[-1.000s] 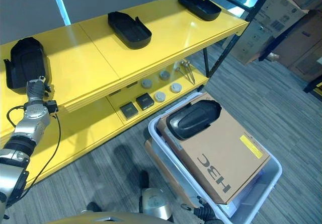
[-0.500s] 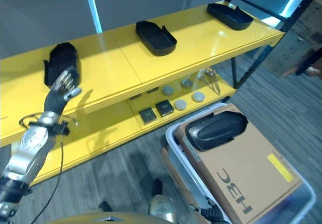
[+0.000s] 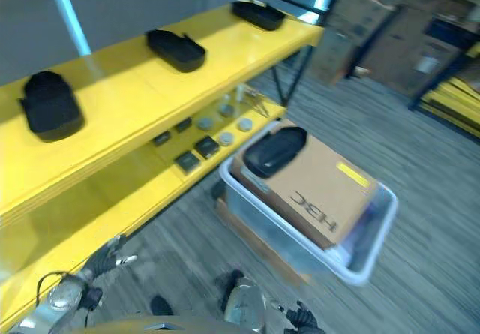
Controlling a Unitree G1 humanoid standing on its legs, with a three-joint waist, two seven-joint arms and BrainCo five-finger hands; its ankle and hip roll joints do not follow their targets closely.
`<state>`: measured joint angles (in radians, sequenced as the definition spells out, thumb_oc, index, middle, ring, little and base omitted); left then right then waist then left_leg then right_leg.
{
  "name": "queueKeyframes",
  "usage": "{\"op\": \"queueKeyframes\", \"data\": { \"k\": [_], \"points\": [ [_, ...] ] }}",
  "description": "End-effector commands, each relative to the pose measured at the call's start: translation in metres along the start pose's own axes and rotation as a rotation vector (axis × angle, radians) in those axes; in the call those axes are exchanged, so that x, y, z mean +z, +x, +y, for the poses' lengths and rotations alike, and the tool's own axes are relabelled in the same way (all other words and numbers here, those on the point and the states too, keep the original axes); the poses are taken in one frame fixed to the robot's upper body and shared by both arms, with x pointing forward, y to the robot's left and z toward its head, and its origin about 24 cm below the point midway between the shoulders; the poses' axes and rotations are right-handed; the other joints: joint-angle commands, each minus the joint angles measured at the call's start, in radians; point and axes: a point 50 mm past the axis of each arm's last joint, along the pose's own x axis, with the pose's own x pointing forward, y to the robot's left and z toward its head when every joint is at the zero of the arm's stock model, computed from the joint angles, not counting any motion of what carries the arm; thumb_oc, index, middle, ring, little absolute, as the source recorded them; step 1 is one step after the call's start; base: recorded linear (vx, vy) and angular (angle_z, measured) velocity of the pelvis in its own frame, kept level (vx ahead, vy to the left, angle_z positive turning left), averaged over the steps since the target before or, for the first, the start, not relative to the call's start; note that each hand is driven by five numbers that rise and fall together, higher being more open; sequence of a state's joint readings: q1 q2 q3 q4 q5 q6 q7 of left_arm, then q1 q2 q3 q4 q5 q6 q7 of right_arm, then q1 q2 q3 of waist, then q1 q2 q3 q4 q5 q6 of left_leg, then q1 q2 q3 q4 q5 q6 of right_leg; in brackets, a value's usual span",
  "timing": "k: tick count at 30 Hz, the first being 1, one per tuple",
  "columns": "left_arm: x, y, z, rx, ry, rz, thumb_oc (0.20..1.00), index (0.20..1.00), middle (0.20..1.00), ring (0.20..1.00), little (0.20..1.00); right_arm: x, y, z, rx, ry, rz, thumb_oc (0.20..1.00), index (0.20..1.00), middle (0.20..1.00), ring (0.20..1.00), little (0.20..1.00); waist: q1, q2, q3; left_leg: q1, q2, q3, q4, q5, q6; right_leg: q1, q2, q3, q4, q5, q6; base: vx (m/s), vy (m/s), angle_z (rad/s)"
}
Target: Move parts from the plastic box to the shelf.
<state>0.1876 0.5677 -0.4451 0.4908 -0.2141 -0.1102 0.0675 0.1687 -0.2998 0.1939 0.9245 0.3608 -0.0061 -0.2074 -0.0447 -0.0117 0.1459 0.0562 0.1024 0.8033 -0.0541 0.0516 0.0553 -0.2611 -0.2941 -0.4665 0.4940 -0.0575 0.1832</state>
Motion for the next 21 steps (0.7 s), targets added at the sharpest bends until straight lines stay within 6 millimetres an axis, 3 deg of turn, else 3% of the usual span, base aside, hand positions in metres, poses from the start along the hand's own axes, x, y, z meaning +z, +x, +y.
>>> {"op": "queueKeyframes", "data": {
  "k": [1, 2, 4, 12, 13, 16, 18, 19, 21],
  "points": [
    [0.033, 0.013, 0.01, 0.114, 0.07, -0.197, 1.0, 1.0, 1.0, 1.0, 1.0, -0.004, 0.002, -0.026, -0.079, -0.039, 0.005, 1.0, 1.0, 1.0, 1.0, 1.0, 0.02, 0.01, 0.014, -0.047, 0.013, -0.169, 0.093, -0.085, -0.044, 0.192, 0.0, -0.022, -0.325, 0.137, 0.001, -0.16, -0.28, -1.62],
    [0.019, 0.016, 0.005, 0.135, 0.065, -0.135, 1.0, 1.0, 1.0, 1.0, 1.0, -0.001, 0.004, -0.027, -0.068, -0.059, 0.005, 1.0, 1.0, 1.0, 1.0, 1.0, 0.029, -0.012, 0.014, -0.054, 0.038, -0.115, 0.107, -0.075, -0.05, 0.235, 0.021, -0.083, -0.394, 0.138, -0.002, -0.07, -0.278, -1.93],
    [0.012, 0.016, 0.001, 0.143, 0.068, -0.106, 1.0, 1.0, 1.0, 1.0, 1.0, -0.003, 0.004, -0.028, -0.066, -0.069, 0.013, 1.0, 1.0, 1.0, 1.0, 1.0, 0.029, -0.023, 0.012, -0.052, 0.054, -0.096, 0.113, -0.066, -0.058, 0.254, 0.033, -0.1, -0.437, 0.156, 0.002, 0.0, -0.298, -2.1],
    [-0.003, 0.03, -0.004, 0.204, 0.024, 0.023, 1.0, 1.0, 1.0, 1.0, 1.0, -0.03, -0.004, -0.034, -0.104, -0.143, 0.085, 1.0, 1.0, 1.0, 1.0, 1.0, -0.053, -0.06, 0.005, -0.048, 0.198, -0.058, 0.252, -0.048, -0.123, 0.259, 0.099, -0.06, -0.502, 0.144, -0.039, 0.05, -0.286, -0.59],
    [-0.004, 0.034, -0.001, 0.24, -0.024, 0.046, 1.0, 1.0, 1.0, 1.0, 1.0, -0.032, -0.004, -0.044, -0.139, -0.17, 0.094, 1.0, 1.0, 1.0, 1.0, 1.0, -0.054, -0.063, 0.009, -0.06, 0.217, -0.127, 0.378, -0.026, -0.162, 0.249, 0.122, -0.038, -0.497, 0.123, -0.066, 0.12, -0.168, -0.56],
    [-0.003, 0.038, 0.005, 0.259, -0.037, 0.065, 1.0, 1.0, 1.0, 1.0, 1.0, -0.029, -0.002, -0.064, -0.196, -0.13, 0.088, 1.0, 1.0, 1.0, 1.0, 1.0, -0.029, -0.045, 0.034, -0.14, 0.205, -0.292, 0.455, 0.002, -0.188, 0.234, 0.152, 0.028, -0.475, 0.095, -0.094, 0.1, -0.061, -0.83],
    [-0.006, 0.038, 0.006, 0.263, -0.038, 0.08, 1.0, 1.0, 1.0, 1.0, 1.0, -0.026, -0.001, -0.073, -0.204, -0.108, 0.08, 1.0, 1.0, 1.0, 1.0, 1.0, -0.024, -0.036, 0.037, -0.14, 0.192, -0.323, 0.372, 0.003, -0.184, 0.229, 0.15, 0.052, -0.472, 0.092, -0.091, 0.12, 0.115, -0.79],
    [-0.009, 0.037, 0.006, 0.269, -0.039, 0.091, 1.0, 1.0, 1.0, 1.0, 1.0, -0.024, 0.0, -0.075, -0.204, -0.115, 0.072, 1.0, 1.0, 1.0, 1.0, 1.0, -0.02, -0.025, 0.033, -0.131, 0.179, -0.339, 0.254, 0.017, -0.186, 0.232, 0.145, 0.065, -0.478, 0.095, -0.078, 0.22, 0.238, -0.42],
    [-0.014, 0.035, 0.005, 0.273, -0.048, 0.115, 1.0, 1.0, 1.0, 1.0, 1.0, -0.02, 0.001, -0.077, -0.205, -0.126, 0.059, 1.0, 1.0, 1.0, 1.0, 1.0, -0.009, -0.009, 0.03, -0.14, 0.174, -0.373, 0.121, 0.098, -0.211, 0.25, 0.14, 0.094, -0.488, 0.096, -0.062, 0.32, 0.28, -0.14]
  ]
}}
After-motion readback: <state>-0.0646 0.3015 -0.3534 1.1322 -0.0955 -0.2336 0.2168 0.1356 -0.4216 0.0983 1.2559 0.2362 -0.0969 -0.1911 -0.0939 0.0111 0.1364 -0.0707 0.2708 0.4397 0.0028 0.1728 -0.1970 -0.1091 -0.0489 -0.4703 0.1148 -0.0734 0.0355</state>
